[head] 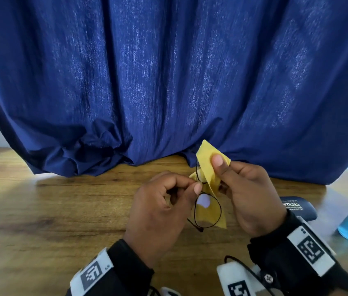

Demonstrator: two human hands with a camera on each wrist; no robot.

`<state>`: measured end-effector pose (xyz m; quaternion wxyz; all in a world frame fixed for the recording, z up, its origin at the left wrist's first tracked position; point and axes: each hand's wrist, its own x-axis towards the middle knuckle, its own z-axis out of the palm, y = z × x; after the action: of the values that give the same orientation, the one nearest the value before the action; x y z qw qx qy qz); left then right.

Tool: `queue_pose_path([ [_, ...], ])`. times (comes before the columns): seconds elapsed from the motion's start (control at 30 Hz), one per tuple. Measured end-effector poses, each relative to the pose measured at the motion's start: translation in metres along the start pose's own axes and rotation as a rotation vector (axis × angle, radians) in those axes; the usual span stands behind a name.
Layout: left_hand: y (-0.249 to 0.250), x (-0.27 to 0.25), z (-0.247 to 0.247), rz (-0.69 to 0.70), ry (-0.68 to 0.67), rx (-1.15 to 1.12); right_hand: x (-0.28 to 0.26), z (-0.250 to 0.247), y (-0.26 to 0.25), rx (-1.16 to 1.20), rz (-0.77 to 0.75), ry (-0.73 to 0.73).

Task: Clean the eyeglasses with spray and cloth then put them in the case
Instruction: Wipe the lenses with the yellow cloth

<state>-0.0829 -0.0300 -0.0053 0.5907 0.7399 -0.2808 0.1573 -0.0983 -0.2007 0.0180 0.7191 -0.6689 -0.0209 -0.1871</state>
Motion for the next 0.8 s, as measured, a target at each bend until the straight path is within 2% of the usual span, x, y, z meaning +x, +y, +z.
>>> queue_pose_path([
  [0.17, -0.001, 0.0, 0.0, -0.022, -0.056, 0.023, 0.001, 0.002, 0.006, 0.166, 0.053, 0.02],
  [0.3, -0.003, -0.001, 0.001, -0.011, -0.02, -0.001, -0.001, 0.005, 0.007, 0.211, 0.085, -0.032],
  [0.37, -0.006, 0.0, -0.001, 0.01, 0.012, 0.017, -0.002, 0.007, 0.007, 0.147, 0.071, -0.086],
  [0.43, -0.01, 0.001, -0.003, 0.034, 0.023, 0.087, -0.003, 0.008, 0.008, -0.025, 0.008, -0.122],
  [0.53, -0.015, 0.004, -0.006, 0.088, 0.009, 0.191, -0.004, 0.007, 0.006, -0.17, -0.072, -0.117],
  [0.67, -0.013, 0.005, -0.008, 0.132, -0.027, 0.197, -0.004, 0.003, 0.003, -0.158, -0.096, -0.109],
  [0.8, -0.012, 0.005, -0.007, 0.111, -0.047, 0.156, 0.0, 0.0, 0.006, -0.062, -0.03, -0.054],
])
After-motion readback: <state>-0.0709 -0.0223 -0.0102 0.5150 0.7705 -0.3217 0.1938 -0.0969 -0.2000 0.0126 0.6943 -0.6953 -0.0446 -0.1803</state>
